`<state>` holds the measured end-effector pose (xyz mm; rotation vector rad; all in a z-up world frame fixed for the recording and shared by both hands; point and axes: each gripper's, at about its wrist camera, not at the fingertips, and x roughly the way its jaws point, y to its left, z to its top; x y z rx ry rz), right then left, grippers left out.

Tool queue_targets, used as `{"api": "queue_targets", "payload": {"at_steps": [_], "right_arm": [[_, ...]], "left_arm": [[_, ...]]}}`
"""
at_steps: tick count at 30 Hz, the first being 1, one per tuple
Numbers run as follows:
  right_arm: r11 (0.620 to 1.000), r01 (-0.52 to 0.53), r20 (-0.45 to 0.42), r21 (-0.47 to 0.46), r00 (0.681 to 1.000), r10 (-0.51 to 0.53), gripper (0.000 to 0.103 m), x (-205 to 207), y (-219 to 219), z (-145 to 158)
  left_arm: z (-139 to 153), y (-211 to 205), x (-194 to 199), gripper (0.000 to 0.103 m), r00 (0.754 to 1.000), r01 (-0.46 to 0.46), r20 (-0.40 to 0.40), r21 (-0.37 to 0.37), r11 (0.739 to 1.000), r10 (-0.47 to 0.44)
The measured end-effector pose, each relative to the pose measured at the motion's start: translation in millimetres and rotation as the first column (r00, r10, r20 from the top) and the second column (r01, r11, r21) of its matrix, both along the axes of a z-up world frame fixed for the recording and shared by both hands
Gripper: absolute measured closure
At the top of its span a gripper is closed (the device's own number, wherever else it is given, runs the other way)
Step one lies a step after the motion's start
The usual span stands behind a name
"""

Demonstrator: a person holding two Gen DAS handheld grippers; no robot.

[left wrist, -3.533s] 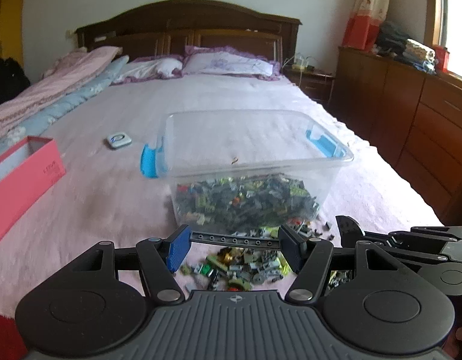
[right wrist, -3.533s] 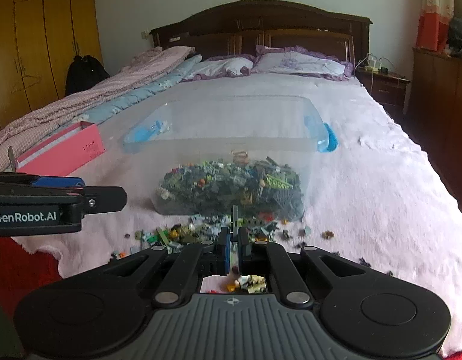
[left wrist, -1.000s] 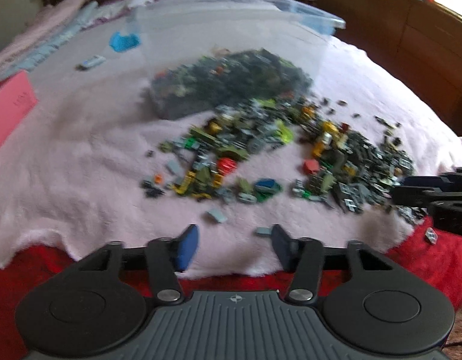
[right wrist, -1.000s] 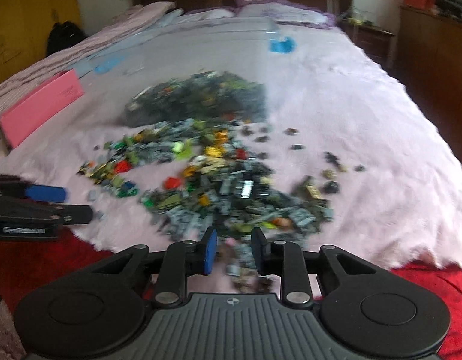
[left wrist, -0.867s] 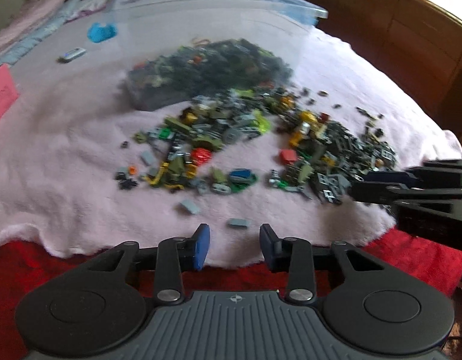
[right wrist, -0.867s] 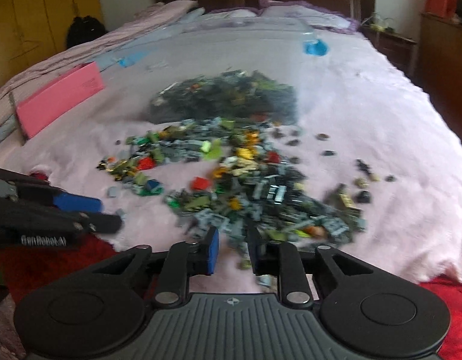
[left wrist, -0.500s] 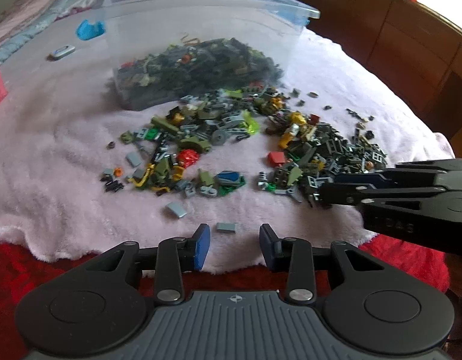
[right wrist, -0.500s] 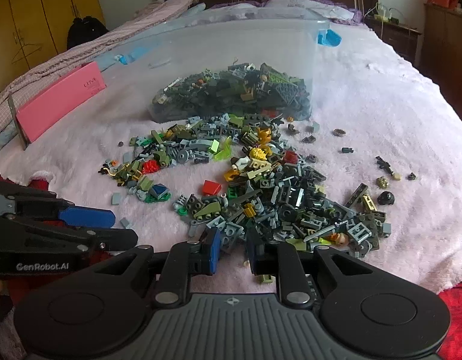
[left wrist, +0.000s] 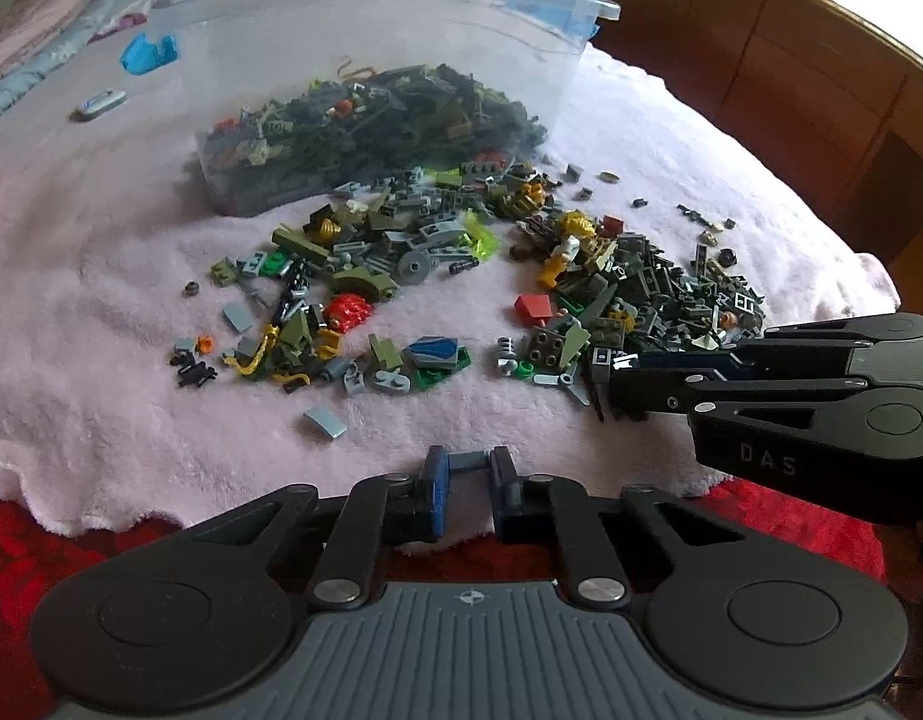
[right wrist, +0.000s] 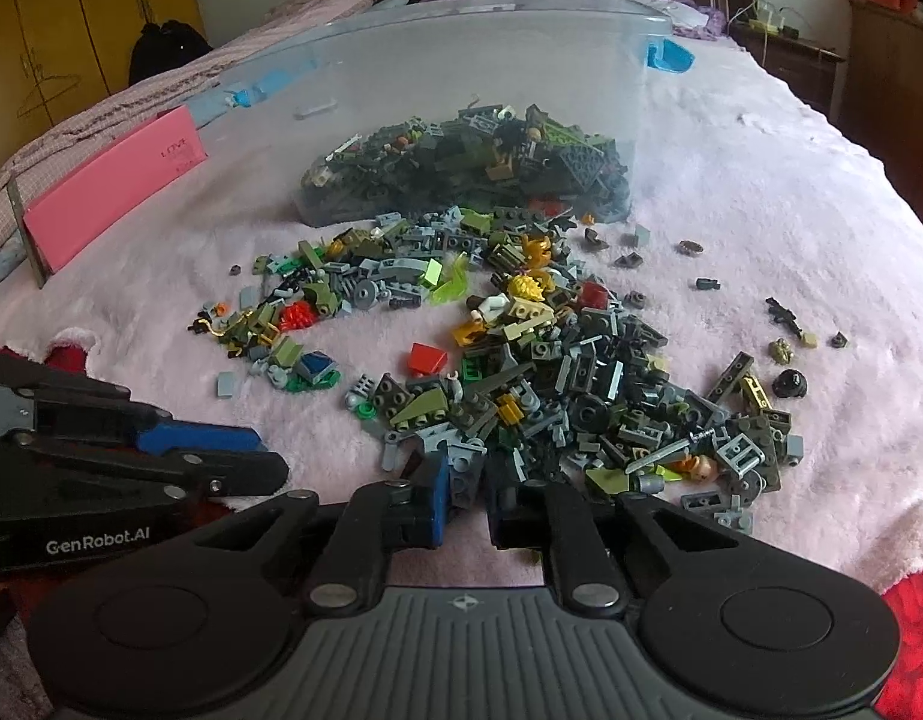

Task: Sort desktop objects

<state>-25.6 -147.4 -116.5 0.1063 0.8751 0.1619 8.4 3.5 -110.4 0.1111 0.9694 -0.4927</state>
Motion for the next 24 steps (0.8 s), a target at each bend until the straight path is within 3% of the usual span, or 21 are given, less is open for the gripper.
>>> {"api": "queue_targets", "payload": {"at_steps": [24], "right_arm": [[1.000,0.001,0.120,-0.018,0.993,0.001,0.089,-13.7,-2.1,37.3]], "left_arm": [[32.1,6.9,-0.6,0.087,0.994,-0.065,0.085,-0.007,0.998,0.065]]}}
